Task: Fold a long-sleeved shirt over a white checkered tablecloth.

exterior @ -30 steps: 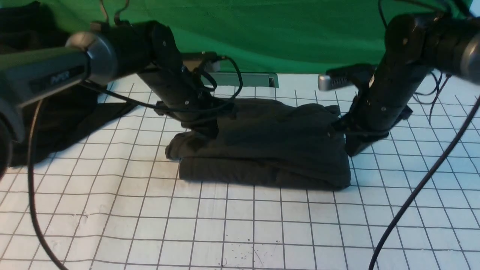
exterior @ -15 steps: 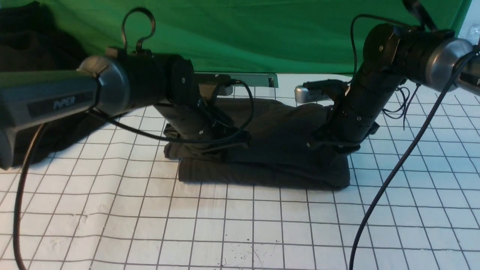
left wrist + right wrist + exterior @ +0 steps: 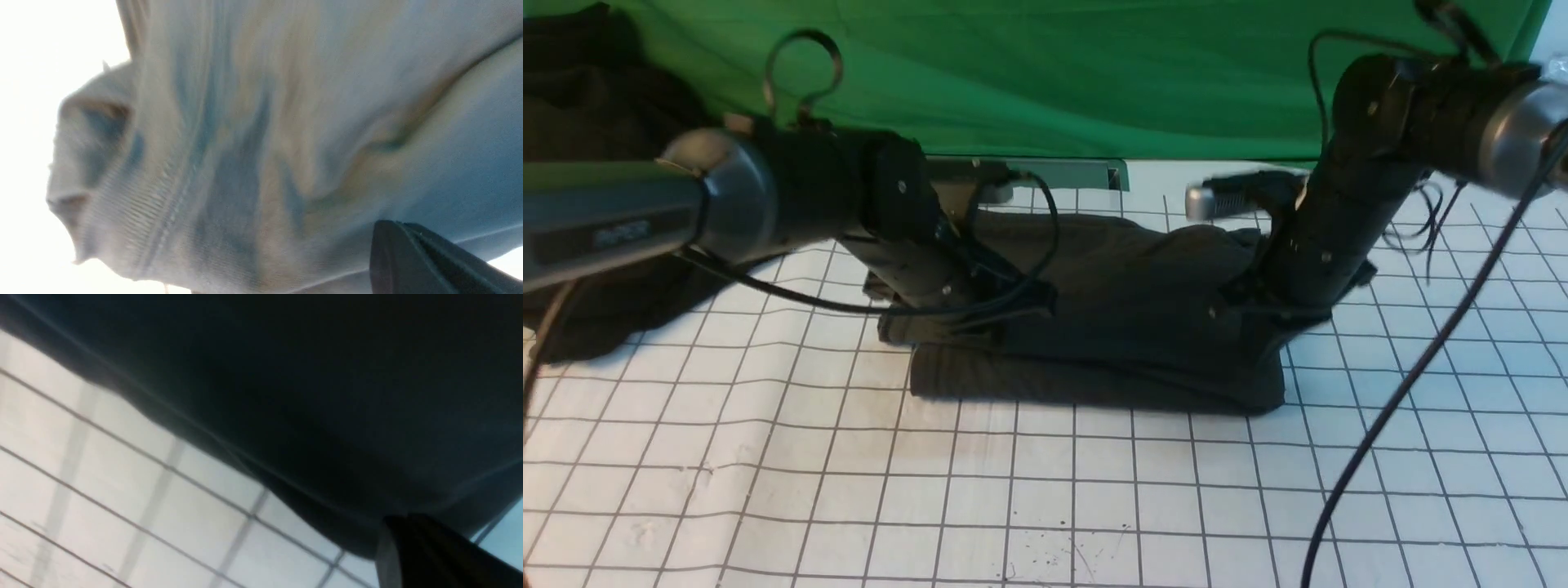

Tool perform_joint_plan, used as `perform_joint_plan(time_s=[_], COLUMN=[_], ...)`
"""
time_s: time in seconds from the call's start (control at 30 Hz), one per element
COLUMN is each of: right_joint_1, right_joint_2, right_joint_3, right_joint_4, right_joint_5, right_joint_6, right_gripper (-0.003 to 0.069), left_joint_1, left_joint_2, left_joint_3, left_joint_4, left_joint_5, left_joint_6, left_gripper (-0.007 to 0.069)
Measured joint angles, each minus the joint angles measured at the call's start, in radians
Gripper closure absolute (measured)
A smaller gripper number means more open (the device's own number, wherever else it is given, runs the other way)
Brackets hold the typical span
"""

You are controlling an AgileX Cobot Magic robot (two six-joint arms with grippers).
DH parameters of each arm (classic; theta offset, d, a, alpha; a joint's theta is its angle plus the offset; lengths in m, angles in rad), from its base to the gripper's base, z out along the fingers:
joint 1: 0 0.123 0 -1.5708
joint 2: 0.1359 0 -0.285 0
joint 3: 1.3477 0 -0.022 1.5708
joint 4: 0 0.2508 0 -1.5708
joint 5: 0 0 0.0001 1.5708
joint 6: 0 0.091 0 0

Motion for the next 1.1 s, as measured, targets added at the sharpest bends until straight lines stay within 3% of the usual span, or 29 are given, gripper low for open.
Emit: perform_joint_plan(time_s=[0.27,0.67,1.1], right_joint_1=[0.021,-0.041,-0.214], right_joint_2=[0.073,0.193,-0.5], right_joint_3=[-0.169,-0.193,-0.148], right_joint_4=[0.063,0.044,-0.067], right_joint_5=[-0.042,0.026,0.013], right_joint_6=[-0.016,0.022,-0.007], right_gripper=[0.0662,0.0662,0.0662], left_joint_1=[0.001,0.0,0.003], left_joint_2=[0.047,0.05,-0.551], left_joint_3=[0.0,0.037,0.01], left_joint_4=[0.027,0.072,0.174], left_joint_5=[0.07,0.05,0.211], left_joint_6=[-0.005,-0.067,-0.055], left_gripper=[0.0627,0.0627,0.0627])
